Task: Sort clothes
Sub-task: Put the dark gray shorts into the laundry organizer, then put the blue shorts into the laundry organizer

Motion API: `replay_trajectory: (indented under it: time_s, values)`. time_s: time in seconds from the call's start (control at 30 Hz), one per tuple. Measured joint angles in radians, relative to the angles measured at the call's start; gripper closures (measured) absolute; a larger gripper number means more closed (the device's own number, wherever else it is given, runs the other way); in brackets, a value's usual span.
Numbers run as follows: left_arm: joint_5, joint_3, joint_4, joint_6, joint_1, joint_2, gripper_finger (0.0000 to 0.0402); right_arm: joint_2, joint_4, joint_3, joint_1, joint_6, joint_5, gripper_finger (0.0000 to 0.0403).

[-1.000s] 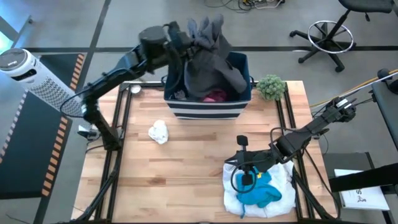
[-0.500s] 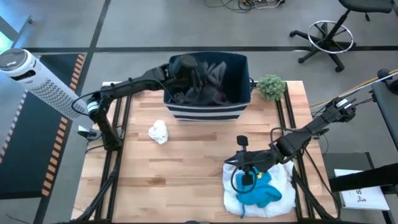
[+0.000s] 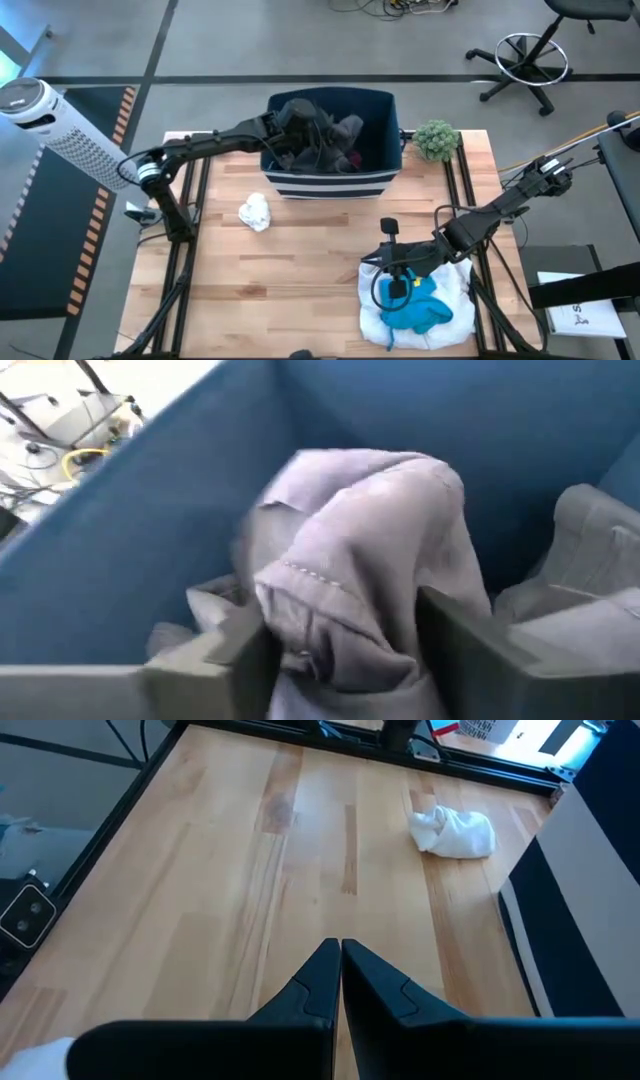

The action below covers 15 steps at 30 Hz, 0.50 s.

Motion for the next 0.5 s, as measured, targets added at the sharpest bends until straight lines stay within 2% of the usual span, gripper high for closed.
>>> replay_trajectory:
  time_s: [0.13, 0.23, 0.37, 0.5]
  values:
    - [-0.008, 0.055, -0.055, 0.02, -0.001, -0.025, 0.0133, 0.0, -0.005, 0.03, 0.0, 0.018, 0.0, 0.0403]
    - [-0.008, 0.081, -0.092, 0.022, -0.002, -0.06, 0.0112, 0.0, -0.039, 0.057, 0.0, 0.018, 0.0, 0.0403]
    - [-0.018, 0.067, -0.111, 0.033, -0.009, -0.136, 0.0127, 0.0, -0.126, 0.091, 0.0, 0.018, 0.0, 0.0403]
    - [-0.042, -0.006, -0.089, 0.041, -0.025, -0.246, 0.0182, 0.0, -0.179, 0.093, 0.0, 0.028, -0.001, 0.0403]
